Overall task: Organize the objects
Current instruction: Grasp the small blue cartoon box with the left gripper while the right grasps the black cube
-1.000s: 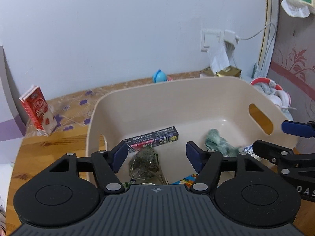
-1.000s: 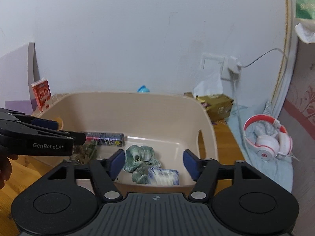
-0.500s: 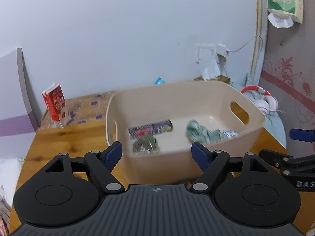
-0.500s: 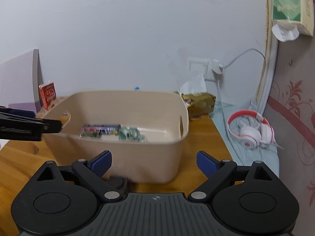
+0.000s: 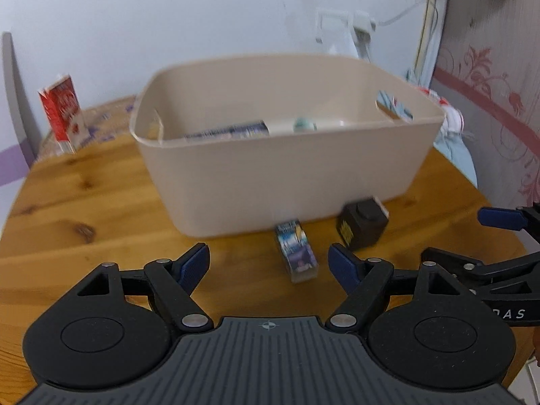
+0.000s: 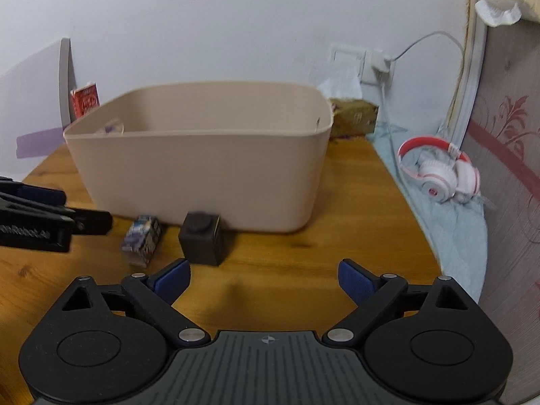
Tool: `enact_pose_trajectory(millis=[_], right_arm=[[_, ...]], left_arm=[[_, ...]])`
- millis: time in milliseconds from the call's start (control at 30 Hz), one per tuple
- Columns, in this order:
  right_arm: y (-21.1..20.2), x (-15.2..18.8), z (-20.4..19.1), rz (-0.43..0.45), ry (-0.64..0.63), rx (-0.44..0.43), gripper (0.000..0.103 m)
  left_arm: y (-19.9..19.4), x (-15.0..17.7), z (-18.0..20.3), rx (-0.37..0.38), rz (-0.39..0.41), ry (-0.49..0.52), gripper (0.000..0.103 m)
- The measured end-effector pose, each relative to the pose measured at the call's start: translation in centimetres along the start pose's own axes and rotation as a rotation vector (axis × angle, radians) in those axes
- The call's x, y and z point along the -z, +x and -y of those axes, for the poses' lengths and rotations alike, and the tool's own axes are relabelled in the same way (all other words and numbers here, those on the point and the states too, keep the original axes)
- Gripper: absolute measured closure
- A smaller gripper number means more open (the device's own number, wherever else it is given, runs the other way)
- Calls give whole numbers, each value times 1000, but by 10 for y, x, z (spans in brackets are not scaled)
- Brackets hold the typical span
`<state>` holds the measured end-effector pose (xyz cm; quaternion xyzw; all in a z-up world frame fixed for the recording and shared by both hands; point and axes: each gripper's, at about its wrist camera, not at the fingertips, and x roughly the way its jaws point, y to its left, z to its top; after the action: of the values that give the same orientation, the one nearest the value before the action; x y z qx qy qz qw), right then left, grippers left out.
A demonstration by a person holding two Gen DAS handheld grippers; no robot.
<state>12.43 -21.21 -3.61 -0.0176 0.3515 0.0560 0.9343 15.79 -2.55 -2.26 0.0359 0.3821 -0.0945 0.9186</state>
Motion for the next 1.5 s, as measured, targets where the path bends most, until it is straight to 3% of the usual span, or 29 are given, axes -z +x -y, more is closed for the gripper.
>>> enact_pose_trajectory(millis=[467,767,967,1067,1300,1333,1433,1500], right_arm=[[45,11,-13,-96,-19,-37,7],[60,5,-25,-72,-60,-56,3],[71,-1,-33,-45,-56,-51,3],[73,-2,-36,-28,-64,-50,6],[76,-9,-42,-7,-53,-51,30],[75,-9,-43,-4,-47,-52,39],[74,-10,-45,2,-39,-49,60],[72,-11,-45,5,-31,-48,72]], left_arm=[[50,13,-2,56,-51,-28,24],[60,7,-5,57,-21,-28,23],[65,4,-6,18,-12,-39,24],[65,4,-11,10,-5,-47,31],[61,0,-23,-23,-3,-54,53],[60,1,-23,-32,0,-50,55],[58,3,-24,-53,13,-50,78],[56,4,-26,-44,11,-66,79]])
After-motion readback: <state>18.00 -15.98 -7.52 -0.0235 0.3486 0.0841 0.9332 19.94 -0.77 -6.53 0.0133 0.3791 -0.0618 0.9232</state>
